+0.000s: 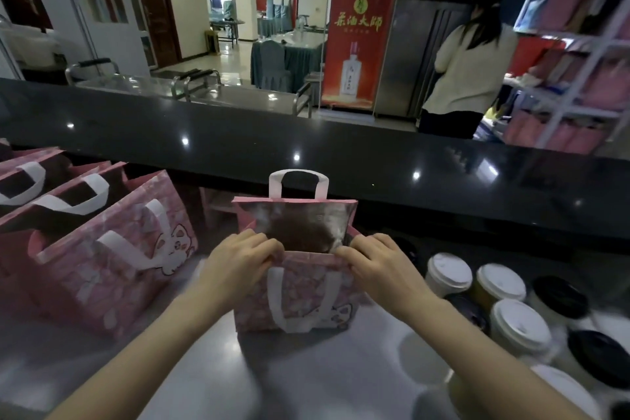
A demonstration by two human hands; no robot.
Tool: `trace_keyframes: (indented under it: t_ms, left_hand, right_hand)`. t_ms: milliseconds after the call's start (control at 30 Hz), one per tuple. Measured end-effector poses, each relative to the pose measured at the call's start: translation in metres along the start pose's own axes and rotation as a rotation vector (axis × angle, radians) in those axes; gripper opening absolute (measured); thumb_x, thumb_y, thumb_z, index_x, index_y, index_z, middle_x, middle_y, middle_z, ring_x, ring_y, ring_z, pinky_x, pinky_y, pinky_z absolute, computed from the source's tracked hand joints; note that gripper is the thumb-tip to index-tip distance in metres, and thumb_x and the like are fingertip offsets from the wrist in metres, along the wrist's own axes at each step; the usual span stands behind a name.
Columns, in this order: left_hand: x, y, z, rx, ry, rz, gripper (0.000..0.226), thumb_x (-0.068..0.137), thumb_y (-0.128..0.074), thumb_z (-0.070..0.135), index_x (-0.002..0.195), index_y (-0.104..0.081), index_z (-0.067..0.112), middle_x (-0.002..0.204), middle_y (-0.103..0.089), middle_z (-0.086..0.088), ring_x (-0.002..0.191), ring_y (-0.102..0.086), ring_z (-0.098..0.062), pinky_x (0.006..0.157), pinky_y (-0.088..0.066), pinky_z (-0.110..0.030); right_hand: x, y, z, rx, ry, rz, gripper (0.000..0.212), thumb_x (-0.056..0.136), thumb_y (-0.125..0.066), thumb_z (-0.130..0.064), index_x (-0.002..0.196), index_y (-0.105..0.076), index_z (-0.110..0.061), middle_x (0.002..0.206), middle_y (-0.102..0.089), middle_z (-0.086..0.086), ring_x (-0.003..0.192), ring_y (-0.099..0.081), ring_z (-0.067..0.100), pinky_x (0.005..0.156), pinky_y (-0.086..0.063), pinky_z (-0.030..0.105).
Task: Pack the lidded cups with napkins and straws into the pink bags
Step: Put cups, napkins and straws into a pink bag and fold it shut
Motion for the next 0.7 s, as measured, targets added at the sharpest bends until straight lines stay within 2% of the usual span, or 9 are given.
trace_keyframes:
  t_ms: [133, 300, 400, 467, 567, 700]
  left_hand:
    - [0.015, -0.011, 0.006, -0.019, -0.01, 0.0, 0.013, 0.076, -0.079, 0.008, 0.083, -0.071, 0.015, 0.08, -0.069, 0.001, 0.072, -0.062, -0.022, 0.06, -0.051, -0.034]
    - [0.016, -0.01, -0.001, -0.092, 0.049, 0.006, 0.016, 0.078, -0.076, 0.02, 0.093, -0.07, 0.018, 0.086, -0.066, 0.004, 0.078, -0.06, -0.018, 0.062, -0.053, -0.033]
    - [0.019, -0.004, -0.013, -0.147, 0.103, 0.075, 0.018, 0.081, -0.076, 0.02, 0.097, -0.07, 0.015, 0.089, -0.065, 0.004, 0.082, -0.059, -0.015, 0.069, -0.051, -0.032]
    - [0.027, -0.001, -0.022, -0.113, 0.119, 0.141, 0.02, 0.077, -0.079, 0.013, 0.095, -0.07, 0.012, 0.091, -0.066, 0.0, 0.084, -0.058, -0.019, 0.074, -0.048, -0.037]
    - [0.038, 0.0, -0.037, -0.071, 0.168, 0.184, 0.025, 0.072, -0.081, 0.008, 0.096, -0.071, 0.008, 0.097, -0.063, -0.007, 0.091, -0.056, -0.025, 0.077, -0.049, -0.044]
    - [0.044, -0.007, -0.051, -0.099, 0.166, 0.062, 0.038, 0.068, -0.084, 0.01, 0.104, -0.071, 0.01, 0.113, -0.061, -0.007, 0.111, -0.053, -0.029, 0.093, -0.046, -0.049]
  right_hand:
    - [-0.017, 0.005, 0.014, 0.002, -0.051, 0.035, 0.041, 0.077, -0.076, -0.016, 0.116, -0.063, -0.017, 0.101, -0.061, 0.001, 0.088, -0.058, 0.018, 0.086, -0.045, 0.031]
    - [-0.029, 0.016, 0.04, 0.132, -0.242, 0.12, 0.028, 0.094, -0.055, -0.026, 0.117, -0.062, -0.013, 0.109, -0.06, 0.003, 0.095, -0.057, 0.02, 0.088, -0.046, 0.033]
    - [-0.032, 0.013, 0.061, 0.165, -0.356, 0.116, 0.023, 0.094, -0.057, -0.023, 0.111, -0.066, -0.01, 0.106, -0.062, 0.004, 0.093, -0.059, 0.022, 0.082, -0.048, 0.034]
    - [-0.032, 0.003, 0.075, 0.155, -0.411, 0.039, 0.02, 0.093, -0.06, -0.02, 0.11, -0.066, -0.01, 0.106, -0.062, 0.004, 0.093, -0.059, 0.022, 0.081, -0.048, 0.035]
    - [-0.031, -0.022, 0.095, 0.118, -0.467, -0.195, 0.032, 0.094, -0.057, -0.031, 0.123, -0.06, -0.017, 0.122, -0.056, 0.001, 0.108, -0.054, 0.021, 0.09, -0.045, 0.034]
    - [-0.022, -0.056, 0.113, 0.039, -0.513, -0.436, 0.06, 0.089, -0.057, -0.044, 0.144, -0.039, -0.025, 0.145, -0.038, 0.003, 0.129, -0.04, 0.025, 0.1, -0.039, 0.035]
Point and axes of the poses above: each hand's wrist, its own x-axis towards the middle knuckle, its own y-axis out of the back of the hand, z = x × y, the point moved 2 cm from there along x, towards the middle knuckle
